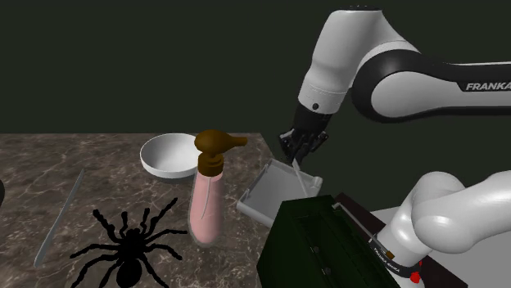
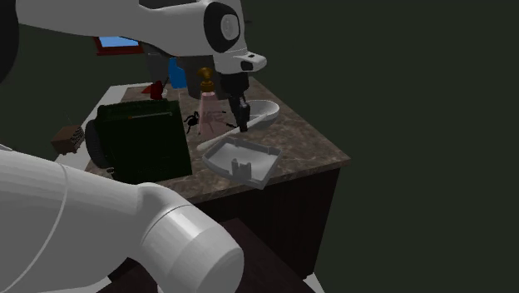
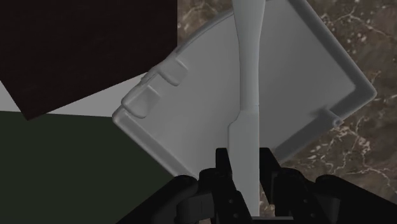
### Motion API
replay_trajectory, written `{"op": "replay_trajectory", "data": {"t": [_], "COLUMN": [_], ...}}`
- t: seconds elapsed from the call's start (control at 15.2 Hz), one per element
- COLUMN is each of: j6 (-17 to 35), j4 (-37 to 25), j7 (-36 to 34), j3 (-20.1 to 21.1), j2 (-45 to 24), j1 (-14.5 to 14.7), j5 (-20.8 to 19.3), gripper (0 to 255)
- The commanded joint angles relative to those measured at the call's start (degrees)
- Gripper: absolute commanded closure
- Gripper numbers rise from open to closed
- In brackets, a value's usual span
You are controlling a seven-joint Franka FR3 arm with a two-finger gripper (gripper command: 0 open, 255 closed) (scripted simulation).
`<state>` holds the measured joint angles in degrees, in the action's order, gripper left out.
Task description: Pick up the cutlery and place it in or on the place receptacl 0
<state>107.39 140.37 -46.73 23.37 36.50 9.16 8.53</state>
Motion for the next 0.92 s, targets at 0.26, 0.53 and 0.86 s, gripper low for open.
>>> {"op": "replay_trajectory", "data": {"t": [0.26,0.53,0.86], "j6": [5.05,8.39,8.80], "j4": [4.27,6.75,7.04], "j7": [-0.46,-0.72,-0.76], "j3": [1.12,1.85,1.94], "j2": [-0.77,-1.65,-1.78], "j1": [0.28,0.35,0.35], "j5": [0.64,0.96,0.99], "gripper": [255,255,255]}}
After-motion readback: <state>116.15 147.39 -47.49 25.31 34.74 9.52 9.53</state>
